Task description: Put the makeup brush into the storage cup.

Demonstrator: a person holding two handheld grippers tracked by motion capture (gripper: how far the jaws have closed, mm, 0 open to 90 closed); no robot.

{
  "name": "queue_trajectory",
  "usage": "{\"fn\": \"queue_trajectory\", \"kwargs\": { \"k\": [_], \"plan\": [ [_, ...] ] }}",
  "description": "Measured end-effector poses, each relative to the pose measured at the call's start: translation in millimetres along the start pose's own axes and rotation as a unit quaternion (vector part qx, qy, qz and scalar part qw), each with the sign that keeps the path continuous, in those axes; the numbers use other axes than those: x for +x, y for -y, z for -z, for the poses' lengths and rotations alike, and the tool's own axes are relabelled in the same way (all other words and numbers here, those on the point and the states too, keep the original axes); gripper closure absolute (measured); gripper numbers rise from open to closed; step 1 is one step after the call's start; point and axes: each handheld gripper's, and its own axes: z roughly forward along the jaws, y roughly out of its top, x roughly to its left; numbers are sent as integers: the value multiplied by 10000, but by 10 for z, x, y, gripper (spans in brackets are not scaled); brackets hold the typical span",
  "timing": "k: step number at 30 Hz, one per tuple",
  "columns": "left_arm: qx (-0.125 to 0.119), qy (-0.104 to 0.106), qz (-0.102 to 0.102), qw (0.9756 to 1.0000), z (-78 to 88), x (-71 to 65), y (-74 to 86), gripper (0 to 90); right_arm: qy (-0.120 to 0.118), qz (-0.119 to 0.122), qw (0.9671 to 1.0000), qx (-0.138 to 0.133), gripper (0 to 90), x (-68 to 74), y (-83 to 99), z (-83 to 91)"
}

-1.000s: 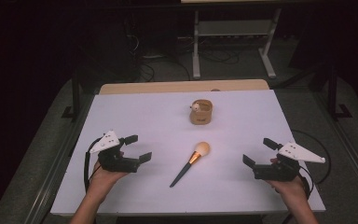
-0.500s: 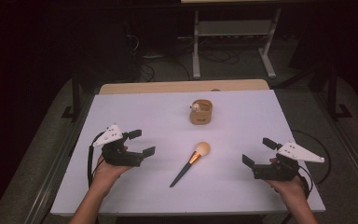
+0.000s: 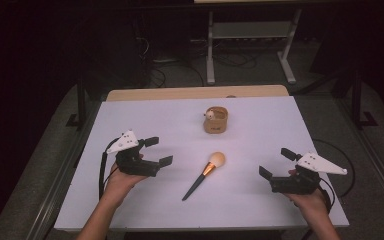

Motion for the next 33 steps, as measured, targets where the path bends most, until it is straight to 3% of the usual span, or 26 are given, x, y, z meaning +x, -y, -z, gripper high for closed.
{"fn": "queue_trajectory", "kwargs": {
  "k": [15,33],
  "plan": [
    [-64,180,24,9998,-186,-4,-72,105,-8,-7,10000,-7,0,6,-4,-6],
    [-53,246,5,9997,-307,-19,-84,105,-57,51,10000,29,0,28,1,-40]
  ]
}}
